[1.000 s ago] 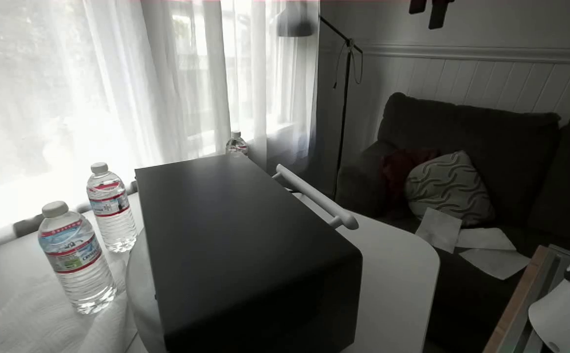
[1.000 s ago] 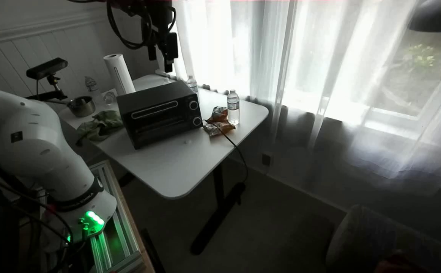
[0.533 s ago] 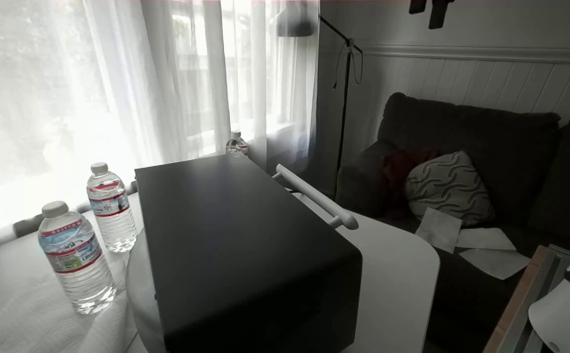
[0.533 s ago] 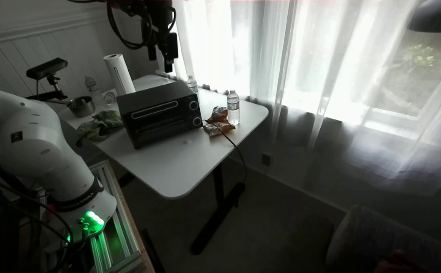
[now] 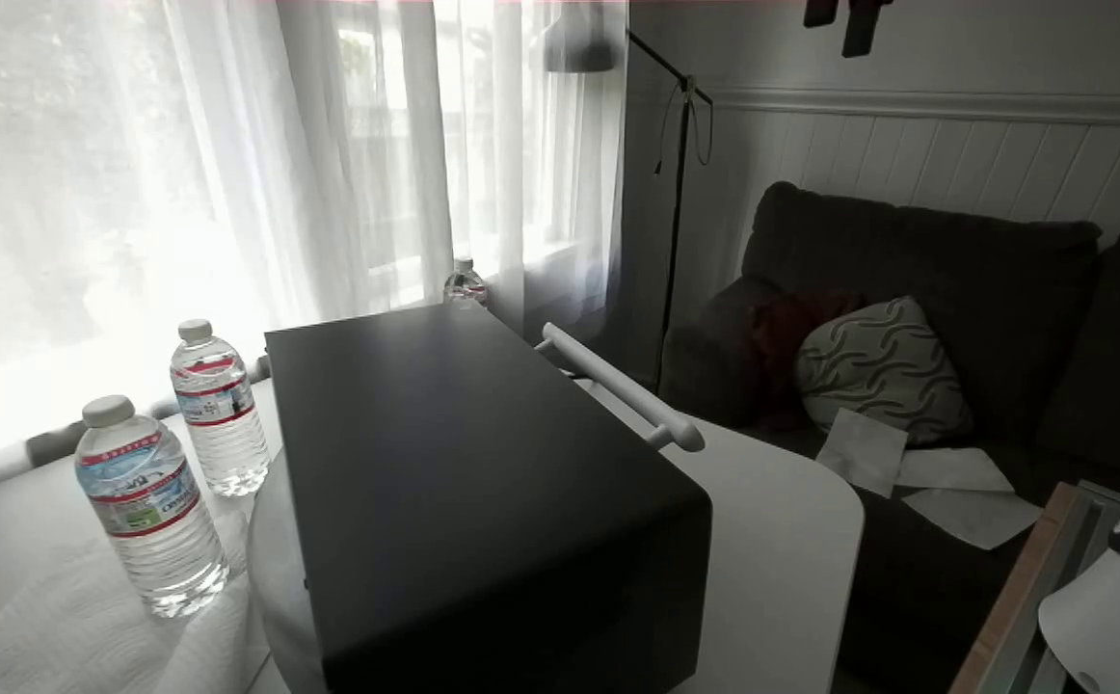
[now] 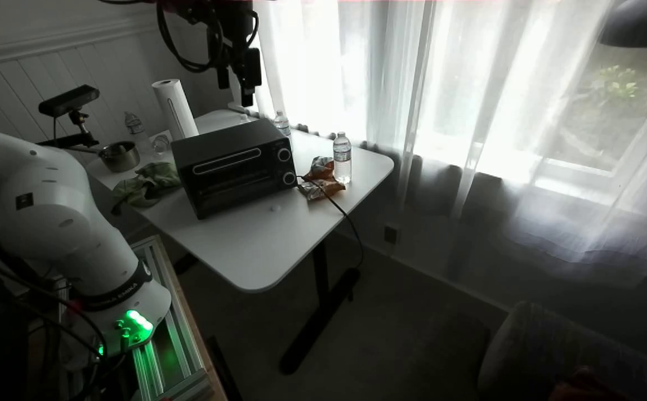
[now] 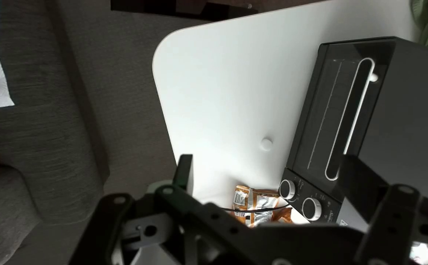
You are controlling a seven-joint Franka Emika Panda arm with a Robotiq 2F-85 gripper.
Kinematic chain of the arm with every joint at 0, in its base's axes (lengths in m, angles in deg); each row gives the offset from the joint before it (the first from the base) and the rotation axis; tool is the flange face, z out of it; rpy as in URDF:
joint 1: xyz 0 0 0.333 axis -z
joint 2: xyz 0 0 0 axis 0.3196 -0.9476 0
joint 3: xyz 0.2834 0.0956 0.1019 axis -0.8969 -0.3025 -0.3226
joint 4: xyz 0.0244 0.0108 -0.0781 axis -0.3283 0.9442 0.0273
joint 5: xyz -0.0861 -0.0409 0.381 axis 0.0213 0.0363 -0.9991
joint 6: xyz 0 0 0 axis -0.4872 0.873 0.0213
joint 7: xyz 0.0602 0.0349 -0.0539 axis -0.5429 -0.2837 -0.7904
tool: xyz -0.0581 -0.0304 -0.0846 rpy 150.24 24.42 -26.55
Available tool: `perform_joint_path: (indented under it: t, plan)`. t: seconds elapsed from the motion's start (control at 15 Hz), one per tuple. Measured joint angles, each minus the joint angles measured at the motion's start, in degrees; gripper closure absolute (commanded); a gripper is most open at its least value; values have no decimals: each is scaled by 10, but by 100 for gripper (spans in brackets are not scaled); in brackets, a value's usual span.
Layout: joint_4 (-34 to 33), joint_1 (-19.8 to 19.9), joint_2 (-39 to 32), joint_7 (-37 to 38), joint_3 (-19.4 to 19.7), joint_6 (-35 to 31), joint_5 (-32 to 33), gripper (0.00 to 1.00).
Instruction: Pull down the mini oven door
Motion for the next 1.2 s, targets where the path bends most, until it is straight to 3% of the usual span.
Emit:
perform_joint_path:
  t: [0.27, 0.73, 1.2]
  plan:
    - [7, -8, -9, 17, -33, -7, -15, 0]
    - [31, -58, -66, 154, -154, -55, -65, 0]
    - [99, -64, -98, 209, -173, -160, -83, 0]
